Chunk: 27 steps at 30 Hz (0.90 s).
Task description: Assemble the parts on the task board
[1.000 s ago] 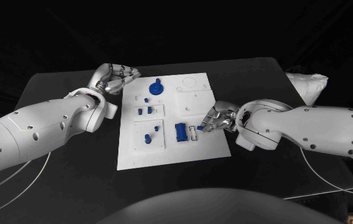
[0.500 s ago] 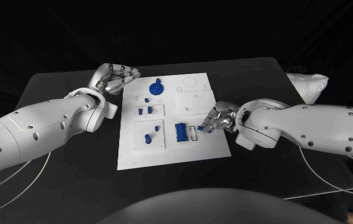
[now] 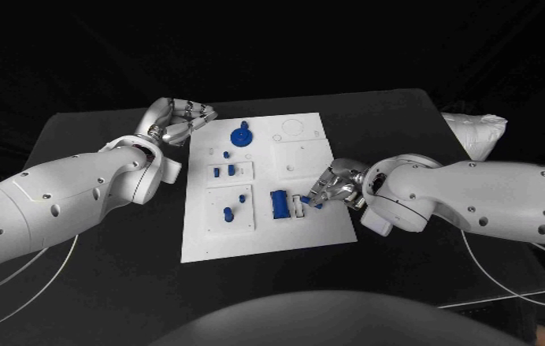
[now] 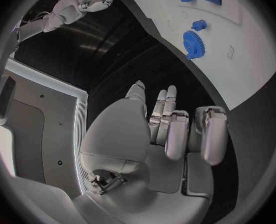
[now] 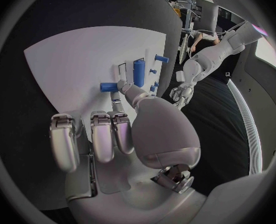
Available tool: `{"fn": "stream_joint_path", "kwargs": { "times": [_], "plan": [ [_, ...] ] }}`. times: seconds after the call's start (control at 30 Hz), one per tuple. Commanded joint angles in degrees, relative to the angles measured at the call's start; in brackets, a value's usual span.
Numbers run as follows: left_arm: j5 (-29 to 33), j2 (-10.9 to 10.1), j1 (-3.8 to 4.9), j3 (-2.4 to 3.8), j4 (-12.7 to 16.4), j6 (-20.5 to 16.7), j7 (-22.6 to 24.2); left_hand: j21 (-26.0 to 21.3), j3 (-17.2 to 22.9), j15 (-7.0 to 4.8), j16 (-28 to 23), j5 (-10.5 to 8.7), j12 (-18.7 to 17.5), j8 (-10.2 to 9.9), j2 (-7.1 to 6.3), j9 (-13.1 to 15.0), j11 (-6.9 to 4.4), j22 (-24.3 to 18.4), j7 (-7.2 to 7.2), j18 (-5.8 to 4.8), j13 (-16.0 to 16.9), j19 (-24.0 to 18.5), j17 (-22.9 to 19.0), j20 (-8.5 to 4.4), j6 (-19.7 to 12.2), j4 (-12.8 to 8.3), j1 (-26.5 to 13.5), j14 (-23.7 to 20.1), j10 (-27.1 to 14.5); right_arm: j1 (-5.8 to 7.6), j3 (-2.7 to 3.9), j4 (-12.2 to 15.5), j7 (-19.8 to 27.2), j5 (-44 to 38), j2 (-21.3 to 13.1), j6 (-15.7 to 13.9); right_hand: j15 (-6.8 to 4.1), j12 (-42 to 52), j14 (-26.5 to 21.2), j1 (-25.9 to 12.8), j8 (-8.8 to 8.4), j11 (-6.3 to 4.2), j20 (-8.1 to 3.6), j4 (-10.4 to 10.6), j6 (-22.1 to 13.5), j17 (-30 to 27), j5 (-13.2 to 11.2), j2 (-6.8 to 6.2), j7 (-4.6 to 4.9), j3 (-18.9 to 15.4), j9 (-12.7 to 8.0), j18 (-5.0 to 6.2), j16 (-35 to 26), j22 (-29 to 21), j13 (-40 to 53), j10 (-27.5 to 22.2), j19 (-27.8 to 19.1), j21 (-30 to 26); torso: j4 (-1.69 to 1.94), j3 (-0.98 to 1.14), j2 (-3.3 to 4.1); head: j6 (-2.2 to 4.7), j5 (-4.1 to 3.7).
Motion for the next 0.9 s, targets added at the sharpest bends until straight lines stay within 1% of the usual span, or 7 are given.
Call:
{"fn": "stream_joint_path", "kwargs": {
  "times": [0.03,0.17,0.37,0.43,0.57,0.7,0.9],
  "plan": [
    [-0.17,0.08,0.0,0.03,0.11,0.78,0.26,-0.25,-0.35,-0.4,-0.19,0.23,-0.06,-0.34,0.56,-0.06,-0.3,14.43,0.02,0.09,-0.02,4.46,11.69,-0.35,0.57,0.01,-0.06,4.65,0.02,0.13,0.0,0.07,0.96,5.27,0.07,-1.7,-0.45,0.16,5.97,-0.49,0.14,-0.22,-0.45,0.07,0.38,15.1,-0.35,-0.27,-0.04,-0.36,0.0,-0.38,0.24,15.08,15.07,6.01,5.89,0.26,-0.01,-0.02,0.0,0.0,-0.08],
    [-0.17,0.15,0.0,0.03,0.09,0.82,0.25,-0.25,-0.35,-0.4,-0.19,0.23,-0.06,-0.34,0.56,-0.06,-0.3,14.43,0.02,0.09,-0.02,4.46,11.69,-0.35,0.57,0.01,-0.06,4.65,0.02,0.23,0.0,-0.14,0.68,8.09,0.25,-2.08,-0.45,0.16,5.97,-0.52,0.15,-0.2,-0.46,0.09,0.42,15.1,-0.4,-0.3,-0.01,-0.42,-0.05,-0.38,0.24,15.08,15.07,6.01,5.89,0.26,0.01,-0.04,0.03,0.0,-0.15],
    [-0.17,0.28,0.0,0.03,-0.01,0.82,0.24,-0.25,-0.35,-0.4,-0.19,0.23,-0.06,-0.34,0.56,-0.06,-0.3,14.43,0.02,0.09,-0.02,4.46,11.69,-0.35,0.57,0.01,-0.06,4.65,0.02,0.27,-0.01,-0.91,-1.75,12.29,0.83,-2.69,-0.43,0.16,5.97,-0.6,0.1,-0.17,-0.48,0.15,0.42,15.1,-0.5,-0.38,0.05,-0.55,-0.18,-0.38,0.24,15.08,15.07,6.01,5.89,0.26,-0.03,-0.06,-0.05,0.0,-0.27],
    [-0.17,0.32,0.0,0.03,-0.03,0.84,0.24,-0.25,-0.35,-0.4,-0.19,0.23,-0.06,-0.34,0.56,-0.06,-0.3,14.43,0.02,0.09,-0.02,4.46,11.69,-0.35,0.57,0.01,-0.06,4.65,0.02,0.27,-0.01,-1.13,-2.57,13.59,1.01,-3.14,-0.42,0.16,5.97,-0.66,0.08,-0.15,-0.49,0.19,0.42,15.1,-0.54,-0.41,0.07,-0.63,-0.26,-0.38,0.24,15.08,15.07,6.01,5.89,0.26,-0.01,-0.04,-0.05,0.0,-0.28],
    [-0.17,0.35,0.0,0.03,-0.08,0.87,0.24,-0.32,-0.58,-0.41,-0.22,0.24,-0.08,-0.4,0.76,-0.07,-0.31,14.41,0.0,0.1,-0.03,4.41,11.63,-0.36,0.6,-0.01,0.04,4.63,0.03,0.28,-0.02,-1.44,-3.8,15.28,1.38,-4.19,-0.4,0.16,5.97,-0.83,0.04,-0.11,-0.5,0.32,0.41,15.1,-0.63,-0.46,0.1,-0.8,-0.41,-0.38,0.24,15.08,15.07,6.01,5.89,0.26,0.0,0.06,0.0,0.0,-0.24],
    [-0.17,0.35,0.0,0.03,-0.1,0.88,0.24,-0.32,-0.58,-0.41,-0.22,0.24,-0.08,-0.4,0.76,-0.07,-0.31,14.41,0.0,0.1,-0.03,4.41,11.63,-0.36,0.6,-0.01,0.04,4.63,0.03,0.28,-0.02,-1.57,-4.4,16.93,1.69,-5.25,-0.38,0.16,5.97,-1.08,-0.01,-0.08,-0.51,0.53,0.38,15.1,-0.77,-0.51,0.12,-1.03,-0.63,-0.38,0.24,15.08,15.07,6.01,5.89,0.26,0.03,0.0,0.01,0.0,-0.32],
    [-0.17,0.35,0.0,0.03,-0.11,0.89,0.21,-0.32,-0.58,-0.41,-0.22,0.24,-0.08,-0.4,0.76,-0.07,-0.31,14.41,0.0,0.1,-0.03,4.41,11.63,-0.36,0.6,-0.01,0.04,4.63,0.03,0.28,-0.02,-1.61,-4.61,18.91,1.98,-6.45,-0.37,0.16,5.97,-1.24,-0.04,-0.08,-0.51,0.66,0.37,15.1,-0.88,-0.57,0.11,-1.21,-0.79,-0.38,0.24,15.08,15.07,6.01,5.89,0.26,-0.03,0.0,0.06,0.0,-0.27]
  ]
}}
